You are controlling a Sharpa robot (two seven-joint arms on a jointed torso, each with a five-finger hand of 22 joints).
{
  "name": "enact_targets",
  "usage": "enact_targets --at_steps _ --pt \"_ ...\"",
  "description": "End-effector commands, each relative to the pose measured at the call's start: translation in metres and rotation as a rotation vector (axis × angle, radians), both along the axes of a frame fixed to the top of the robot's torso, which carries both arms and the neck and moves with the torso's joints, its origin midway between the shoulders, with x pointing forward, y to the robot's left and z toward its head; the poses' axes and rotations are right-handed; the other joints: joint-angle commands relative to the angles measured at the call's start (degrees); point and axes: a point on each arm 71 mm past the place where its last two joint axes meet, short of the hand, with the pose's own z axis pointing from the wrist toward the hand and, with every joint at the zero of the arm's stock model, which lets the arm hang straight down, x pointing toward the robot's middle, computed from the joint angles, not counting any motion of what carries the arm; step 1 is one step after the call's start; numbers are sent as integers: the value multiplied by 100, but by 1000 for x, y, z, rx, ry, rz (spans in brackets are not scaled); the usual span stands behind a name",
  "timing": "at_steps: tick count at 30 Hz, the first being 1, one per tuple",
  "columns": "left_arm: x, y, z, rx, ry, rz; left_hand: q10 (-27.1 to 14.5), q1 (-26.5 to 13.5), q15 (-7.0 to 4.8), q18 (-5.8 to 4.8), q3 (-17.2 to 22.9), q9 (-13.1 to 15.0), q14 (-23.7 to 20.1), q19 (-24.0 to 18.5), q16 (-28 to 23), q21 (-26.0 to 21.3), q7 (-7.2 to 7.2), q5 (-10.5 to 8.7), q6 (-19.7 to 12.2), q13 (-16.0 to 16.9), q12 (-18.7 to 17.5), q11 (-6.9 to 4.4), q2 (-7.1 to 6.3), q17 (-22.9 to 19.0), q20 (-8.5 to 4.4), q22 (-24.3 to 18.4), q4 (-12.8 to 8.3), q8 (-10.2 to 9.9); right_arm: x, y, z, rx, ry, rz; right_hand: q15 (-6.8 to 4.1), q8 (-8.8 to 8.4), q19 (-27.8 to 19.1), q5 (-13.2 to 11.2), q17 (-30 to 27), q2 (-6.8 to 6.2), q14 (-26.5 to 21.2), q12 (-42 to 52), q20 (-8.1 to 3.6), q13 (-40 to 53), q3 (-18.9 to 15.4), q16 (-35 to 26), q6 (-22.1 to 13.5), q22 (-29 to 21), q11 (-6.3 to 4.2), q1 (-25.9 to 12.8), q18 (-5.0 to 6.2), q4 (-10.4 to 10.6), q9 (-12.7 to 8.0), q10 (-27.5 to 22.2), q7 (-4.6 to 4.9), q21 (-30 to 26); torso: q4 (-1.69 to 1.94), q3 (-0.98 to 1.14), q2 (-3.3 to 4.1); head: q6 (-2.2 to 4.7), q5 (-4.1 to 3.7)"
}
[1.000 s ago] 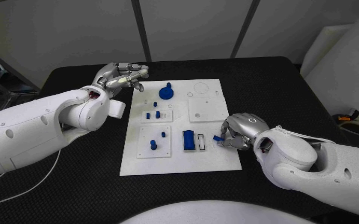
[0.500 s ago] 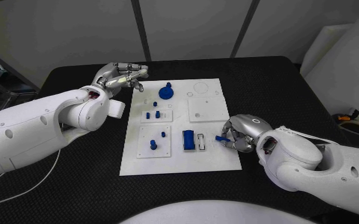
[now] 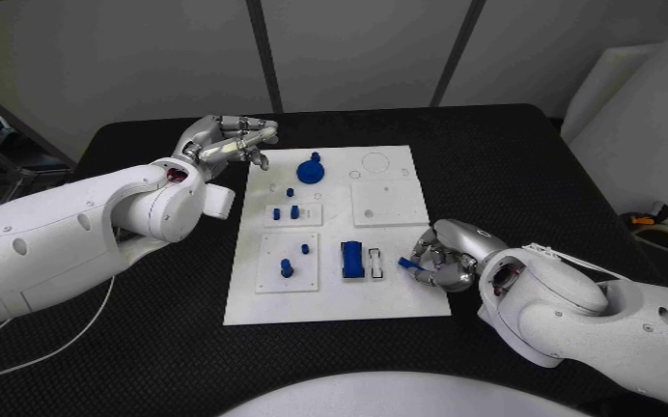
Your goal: Assemble the parts on the task board
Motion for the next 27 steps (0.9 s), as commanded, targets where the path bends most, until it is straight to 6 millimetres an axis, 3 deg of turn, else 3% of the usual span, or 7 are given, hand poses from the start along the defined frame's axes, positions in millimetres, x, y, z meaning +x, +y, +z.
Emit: enact_targets --at_steps 1,6,10,17,27 --pt "0 -1 2 -7 -9 -10 -57 -7 35 -70 -33 5 6 44 -20 -20 -4 17 -47 8 38 1 34 -7 -1 -6 5 24 1 4 1 112 11 -50 -20 47 38 82 628 -8 461 33 -9 21 197 23 27 12 -3 -91 1 -195 65 44 -68 30 -5 3 -3 -5 -2" --pt "0 -3 2 -8 -8 -13 -57 -7 35 -70 -33 5 6 44 -20 -20 -4 17 -47 8 38 1 34 -7 -1 -6 5 24 3 12 -2 158 41 -63 -24 60 47 111 641 -21 463 56 -13 40 169 31 36 20 -9 -214 -1 -187 90 58 -77 34 5 1 4 -3 -1" --pt "-1 -3 2 -9 -8 -14 -57 -7 35 -70 -33 5 6 44 -20 -20 -4 17 -47 8 38 1 34 -7 -1 -6 5 24 4 14 -6 177 75 -82 -37 88 60 382 664 -8 468 79 -24 61 106 47 53 32 -27 -357 -3 -201 132 75 -98 39 -5 -4 6 -7 30" --pt "-1 -3 2 -9 -8 -15 -57 -7 35 -70 -33 5 6 44 -20 -20 -4 17 -47 8 38 1 34 -7 -1 -6 5 24 6 19 -8 194 93 -88 -43 121 80 456 692 23 474 109 -31 87 -32 66 79 54 -35 -586 -9 -147 178 98 -114 52 -4 4 4 -12 47" --pt "-1 -4 2 -10 -7 -18 -57 -7 35 -70 -33 5 6 44 -20 -20 -4 17 -47 8 38 1 34 -7 -1 -6 5 24 9 29 -13 196 111 -75 -63 160 154 776 795 91 497 260 -49 214 -332 137 112 153 -59 -885 -31 -39 239 175 -142 126 0 6 4 10 51"
